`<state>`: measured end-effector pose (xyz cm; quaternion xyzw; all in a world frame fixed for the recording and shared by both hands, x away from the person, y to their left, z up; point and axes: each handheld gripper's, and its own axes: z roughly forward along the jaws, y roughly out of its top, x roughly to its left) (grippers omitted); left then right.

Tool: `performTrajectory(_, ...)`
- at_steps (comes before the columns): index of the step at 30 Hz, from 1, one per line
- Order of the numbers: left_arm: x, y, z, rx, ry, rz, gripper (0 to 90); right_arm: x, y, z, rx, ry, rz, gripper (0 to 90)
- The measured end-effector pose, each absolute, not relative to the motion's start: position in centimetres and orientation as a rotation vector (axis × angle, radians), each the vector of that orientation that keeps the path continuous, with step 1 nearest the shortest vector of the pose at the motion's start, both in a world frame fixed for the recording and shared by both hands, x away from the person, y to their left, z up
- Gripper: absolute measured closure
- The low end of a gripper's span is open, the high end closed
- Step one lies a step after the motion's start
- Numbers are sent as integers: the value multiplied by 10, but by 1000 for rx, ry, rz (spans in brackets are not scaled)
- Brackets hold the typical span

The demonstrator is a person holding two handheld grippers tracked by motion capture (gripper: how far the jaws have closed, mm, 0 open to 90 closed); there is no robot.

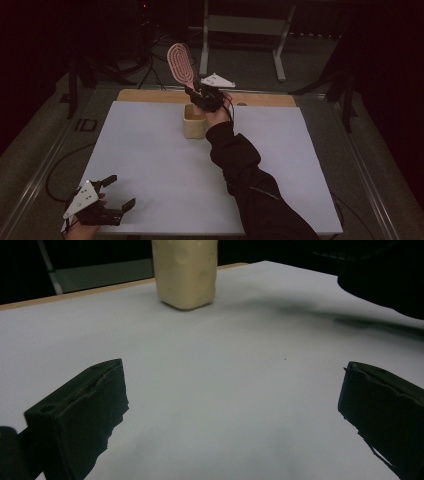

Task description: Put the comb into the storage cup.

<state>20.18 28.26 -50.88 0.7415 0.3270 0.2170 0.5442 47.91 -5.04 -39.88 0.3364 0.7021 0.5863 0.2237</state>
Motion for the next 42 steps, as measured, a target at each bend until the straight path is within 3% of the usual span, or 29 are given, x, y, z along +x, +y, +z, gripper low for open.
performTrajectory(42,202,283,-509,1755,789,510,0,482,-59,-455,846,2019,1583,676)
